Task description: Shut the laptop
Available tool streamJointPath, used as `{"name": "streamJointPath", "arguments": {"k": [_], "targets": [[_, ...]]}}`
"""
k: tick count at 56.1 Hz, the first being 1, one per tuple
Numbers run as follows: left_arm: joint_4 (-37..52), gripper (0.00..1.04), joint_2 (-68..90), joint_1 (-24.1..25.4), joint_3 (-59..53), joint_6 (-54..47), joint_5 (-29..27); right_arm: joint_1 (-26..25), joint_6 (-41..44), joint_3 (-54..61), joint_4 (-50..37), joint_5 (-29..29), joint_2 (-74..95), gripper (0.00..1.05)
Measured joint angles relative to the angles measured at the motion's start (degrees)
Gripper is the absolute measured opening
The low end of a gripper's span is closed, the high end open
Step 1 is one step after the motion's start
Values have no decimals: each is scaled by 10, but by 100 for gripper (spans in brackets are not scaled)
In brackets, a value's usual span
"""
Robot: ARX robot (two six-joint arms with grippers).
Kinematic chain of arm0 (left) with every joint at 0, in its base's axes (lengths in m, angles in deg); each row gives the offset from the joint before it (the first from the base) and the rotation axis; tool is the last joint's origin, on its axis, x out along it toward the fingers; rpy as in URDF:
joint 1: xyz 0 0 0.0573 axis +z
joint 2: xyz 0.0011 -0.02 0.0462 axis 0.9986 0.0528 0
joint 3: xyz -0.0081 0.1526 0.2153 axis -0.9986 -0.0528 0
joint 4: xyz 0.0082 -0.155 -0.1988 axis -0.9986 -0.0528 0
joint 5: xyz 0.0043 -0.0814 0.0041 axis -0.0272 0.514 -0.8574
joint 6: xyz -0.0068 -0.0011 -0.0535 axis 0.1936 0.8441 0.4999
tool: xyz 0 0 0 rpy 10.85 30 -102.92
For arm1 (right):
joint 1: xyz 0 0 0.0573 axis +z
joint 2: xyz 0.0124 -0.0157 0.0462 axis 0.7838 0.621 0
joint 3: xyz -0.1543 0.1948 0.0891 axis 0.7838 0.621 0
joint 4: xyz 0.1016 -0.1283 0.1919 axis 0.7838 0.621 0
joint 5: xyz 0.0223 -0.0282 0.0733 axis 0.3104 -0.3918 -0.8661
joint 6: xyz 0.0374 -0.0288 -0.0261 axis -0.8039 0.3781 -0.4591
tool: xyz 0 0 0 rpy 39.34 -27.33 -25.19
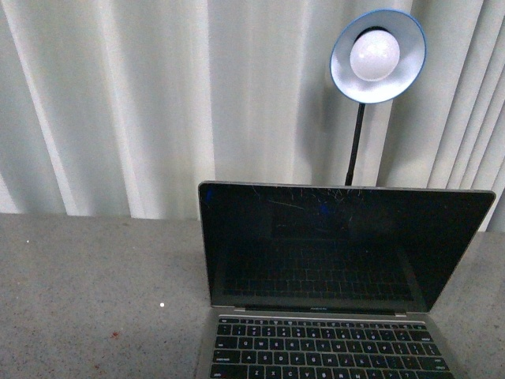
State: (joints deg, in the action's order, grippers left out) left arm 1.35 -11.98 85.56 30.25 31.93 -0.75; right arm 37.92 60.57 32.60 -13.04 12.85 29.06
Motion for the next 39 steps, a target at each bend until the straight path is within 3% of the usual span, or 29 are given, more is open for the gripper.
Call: {"name": "streamJointPath", "arguments": {"k": [4, 11, 25, 33, 39], "targets": [[36, 98, 112, -25, 64, -25, 21, 16, 69, -39, -42, -19, 72, 97], [49, 98, 274, -78, 158, -77, 7, 59, 163, -101, -88, -49, 157, 97], [-3, 98, 441, -170, 329, -216, -2, 99, 260, -218, -60, -54, 240, 97], [-56, 96, 511, -188, 398, -291, -24, 105, 297, -251, -31, -75, 274, 71], [-95, 79, 550, -192, 424, -339, -54, 105, 341, -266, -15, -105, 296, 52]]}}
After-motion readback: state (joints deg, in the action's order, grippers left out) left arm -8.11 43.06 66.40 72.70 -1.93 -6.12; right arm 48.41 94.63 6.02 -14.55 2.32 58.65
